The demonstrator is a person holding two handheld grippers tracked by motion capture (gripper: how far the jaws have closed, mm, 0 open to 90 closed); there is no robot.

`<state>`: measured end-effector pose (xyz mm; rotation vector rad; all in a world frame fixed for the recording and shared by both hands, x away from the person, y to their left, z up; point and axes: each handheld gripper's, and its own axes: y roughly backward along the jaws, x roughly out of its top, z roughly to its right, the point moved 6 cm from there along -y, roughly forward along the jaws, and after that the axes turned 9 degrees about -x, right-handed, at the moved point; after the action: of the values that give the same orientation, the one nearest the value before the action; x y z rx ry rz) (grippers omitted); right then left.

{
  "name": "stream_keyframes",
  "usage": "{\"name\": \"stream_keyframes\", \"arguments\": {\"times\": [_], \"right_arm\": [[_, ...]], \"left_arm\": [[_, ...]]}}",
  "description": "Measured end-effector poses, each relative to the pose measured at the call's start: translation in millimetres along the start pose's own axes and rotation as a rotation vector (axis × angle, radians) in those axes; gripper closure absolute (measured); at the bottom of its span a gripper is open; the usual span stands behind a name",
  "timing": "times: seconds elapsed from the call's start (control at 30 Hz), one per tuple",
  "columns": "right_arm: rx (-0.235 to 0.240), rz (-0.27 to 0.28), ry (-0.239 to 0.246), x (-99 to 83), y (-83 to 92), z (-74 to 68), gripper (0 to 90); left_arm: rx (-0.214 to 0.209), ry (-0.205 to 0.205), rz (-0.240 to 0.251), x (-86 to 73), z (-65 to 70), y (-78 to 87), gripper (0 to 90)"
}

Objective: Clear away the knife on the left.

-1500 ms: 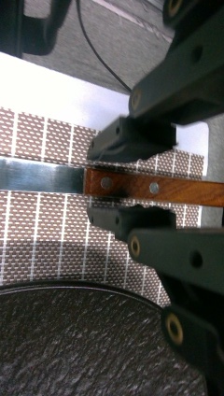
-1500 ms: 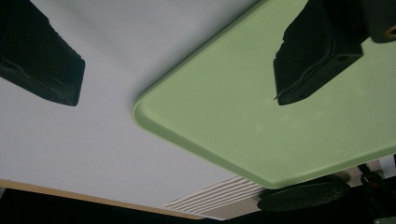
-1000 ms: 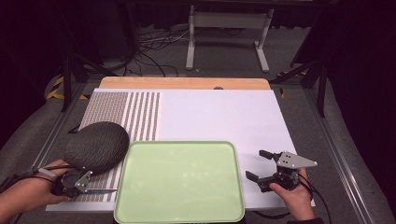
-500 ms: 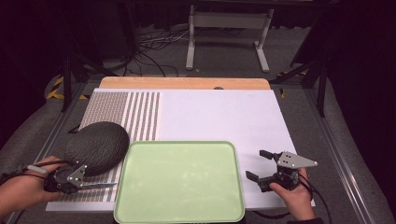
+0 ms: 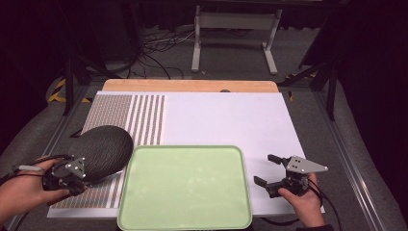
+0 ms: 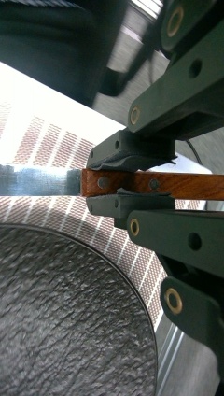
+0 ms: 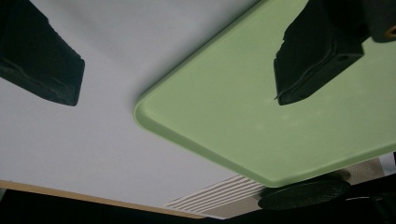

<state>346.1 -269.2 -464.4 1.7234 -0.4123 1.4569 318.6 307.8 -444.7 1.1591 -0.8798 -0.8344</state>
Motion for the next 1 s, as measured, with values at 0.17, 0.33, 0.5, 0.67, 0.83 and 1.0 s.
{"name": "stream_keyframes", "arguments": {"times": [0.17,0.33,0.5,0.67,0.83,1.0], "right_arm": [[0.001,0.001,0.0,0.0,0.0,0.2,2.6],[0.001,-0.001,-0.004,-0.3,-0.2,0.7,2.5],[0.0,0.0,-0.004,-0.2,0.3,1.0,2.5],[0.0,-0.002,-0.004,-0.4,0.1,1.2,2.5],[-0.001,-0.002,-0.005,-0.7,0.4,1.5,2.5],[0.0,0.002,-0.002,-0.5,1.1,1.7,2.5]], "left_arm": [[-0.049,0.105,0.054,8.0,3.0,4.9,77.4],[-0.065,0.168,0.087,15.6,4.8,9.4,77.4],[-0.075,0.228,0.133,26.3,8.5,15.5,77.5],[-0.089,0.264,0.164,37.2,14.7,15.9,77.5],[-0.099,0.296,0.211,51.5,19.2,19.0,77.4],[-0.119,0.312,0.219,62.9,24.0,15.3,77.5]]}}
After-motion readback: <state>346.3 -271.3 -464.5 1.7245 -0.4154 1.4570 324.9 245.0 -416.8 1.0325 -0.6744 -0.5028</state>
